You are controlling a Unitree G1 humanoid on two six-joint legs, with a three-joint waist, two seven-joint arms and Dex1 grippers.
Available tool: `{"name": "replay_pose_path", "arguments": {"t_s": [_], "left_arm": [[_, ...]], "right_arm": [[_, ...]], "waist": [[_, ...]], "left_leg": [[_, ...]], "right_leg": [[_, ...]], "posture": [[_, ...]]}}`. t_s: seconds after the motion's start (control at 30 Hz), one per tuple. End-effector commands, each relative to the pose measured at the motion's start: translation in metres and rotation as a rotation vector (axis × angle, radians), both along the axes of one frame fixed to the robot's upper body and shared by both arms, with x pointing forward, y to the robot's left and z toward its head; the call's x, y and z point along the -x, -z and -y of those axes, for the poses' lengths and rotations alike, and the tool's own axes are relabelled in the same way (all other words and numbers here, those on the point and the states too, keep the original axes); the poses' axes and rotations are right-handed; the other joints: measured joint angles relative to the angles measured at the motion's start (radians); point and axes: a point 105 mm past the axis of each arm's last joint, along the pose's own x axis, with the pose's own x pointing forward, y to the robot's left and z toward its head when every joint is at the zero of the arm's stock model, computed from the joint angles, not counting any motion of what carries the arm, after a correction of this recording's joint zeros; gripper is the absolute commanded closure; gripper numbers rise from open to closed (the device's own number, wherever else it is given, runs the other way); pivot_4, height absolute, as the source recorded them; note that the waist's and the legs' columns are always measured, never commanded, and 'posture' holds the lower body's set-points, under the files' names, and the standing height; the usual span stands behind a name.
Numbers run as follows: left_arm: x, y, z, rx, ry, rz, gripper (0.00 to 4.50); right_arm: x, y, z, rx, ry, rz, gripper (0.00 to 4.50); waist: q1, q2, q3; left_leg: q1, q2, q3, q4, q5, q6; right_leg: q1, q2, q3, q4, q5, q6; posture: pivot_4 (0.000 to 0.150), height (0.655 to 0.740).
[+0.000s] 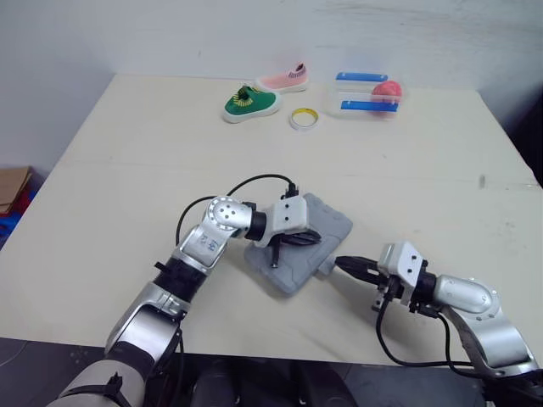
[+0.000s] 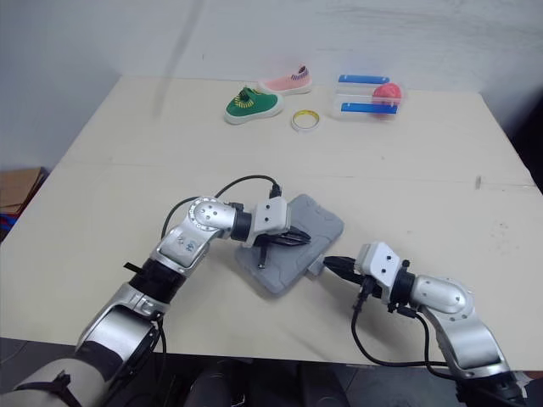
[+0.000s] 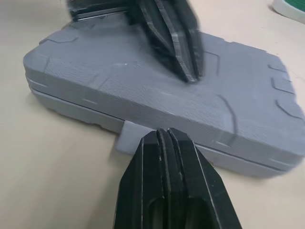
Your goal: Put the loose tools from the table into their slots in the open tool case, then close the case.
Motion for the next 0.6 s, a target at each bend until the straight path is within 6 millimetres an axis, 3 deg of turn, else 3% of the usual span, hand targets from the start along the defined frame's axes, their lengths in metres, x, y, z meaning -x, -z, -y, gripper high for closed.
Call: {"name": "replay_pose_path", "arguments": {"t_s": [0.03,0.27,0.33,0.43,0.6], "left_arm": [[0.008,0.032,-0.008,-0.091,-0.010,-0.078,4.38],[0.009,0.035,-0.009,-0.080,-0.038,-0.074,4.38],[0.009,0.036,-0.010,-0.085,-0.043,-0.076,4.38],[0.008,0.044,-0.009,-0.113,-0.048,-0.085,4.38],[0.006,0.052,-0.011,-0.131,-0.073,-0.114,4.38]], "right_arm": [[-0.001,0.005,-0.012,0.002,-0.032,0.012,4.41],[-0.012,0.023,-0.027,0.018,-0.008,0.002,4.41],[-0.014,0.021,-0.032,0.001,-0.020,0.003,4.41],[-0.021,0.034,-0.034,0.073,-0.015,-0.046,4.41],[-0.028,0.027,-0.036,0.047,0.007,-0.034,4.41]], "waist": [[0.000,0.000,0.000],[-0.016,-0.006,-0.005],[-0.027,-0.007,-0.005],[-0.034,-0.009,-0.006],[-0.029,-0.013,-0.010]], "left_leg": [[0.000,0.000,0.000,0.000,0.000,0.000],[0.005,0.000,0.001,0.000,0.000,-0.001],[0.011,0.001,0.000,-0.001,0.000,-0.001],[0.020,0.002,-0.001,-0.004,-0.003,-0.004],[0.019,0.004,-0.004,-0.004,-0.003,-0.005]], "right_leg": [[0.000,0.000,0.000,0.000,0.000,0.000],[0.004,0.002,-0.001,0.000,0.001,-0.001],[0.010,0.002,-0.001,0.000,0.001,-0.003],[0.019,0.001,0.001,-0.002,-0.001,-0.006],[0.019,0.001,0.001,-0.002,-0.001,-0.008]], "posture": [[0.150,0.7400],[0.150,0.7400],[0.150,0.7400],[0.150,0.7400],[0.150,0.7400]]}}
